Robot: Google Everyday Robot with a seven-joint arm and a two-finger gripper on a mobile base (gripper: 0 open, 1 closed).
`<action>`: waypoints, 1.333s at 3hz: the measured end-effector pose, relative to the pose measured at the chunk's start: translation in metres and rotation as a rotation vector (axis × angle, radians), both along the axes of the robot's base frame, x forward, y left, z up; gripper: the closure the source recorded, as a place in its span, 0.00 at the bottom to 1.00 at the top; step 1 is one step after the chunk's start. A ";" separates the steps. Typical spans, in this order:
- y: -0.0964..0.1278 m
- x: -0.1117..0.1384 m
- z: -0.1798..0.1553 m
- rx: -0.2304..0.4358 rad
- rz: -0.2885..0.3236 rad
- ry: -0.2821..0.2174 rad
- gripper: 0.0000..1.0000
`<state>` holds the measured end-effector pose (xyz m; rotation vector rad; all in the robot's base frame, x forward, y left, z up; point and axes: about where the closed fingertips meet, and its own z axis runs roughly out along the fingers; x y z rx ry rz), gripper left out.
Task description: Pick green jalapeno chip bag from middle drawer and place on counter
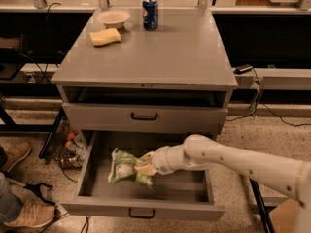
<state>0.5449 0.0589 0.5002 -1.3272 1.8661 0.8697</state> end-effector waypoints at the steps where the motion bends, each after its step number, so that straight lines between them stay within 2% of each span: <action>1: -0.050 -0.011 0.068 0.041 -0.029 -0.096 1.00; 2: -0.076 -0.013 0.069 0.038 -0.073 -0.099 1.00; 3: -0.075 -0.013 0.069 0.038 -0.072 -0.099 1.00; 4: -0.088 -0.017 0.101 0.062 -0.092 -0.154 1.00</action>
Offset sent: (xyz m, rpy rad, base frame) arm -0.0099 -0.0432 0.0604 0.0375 -0.0858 -0.0228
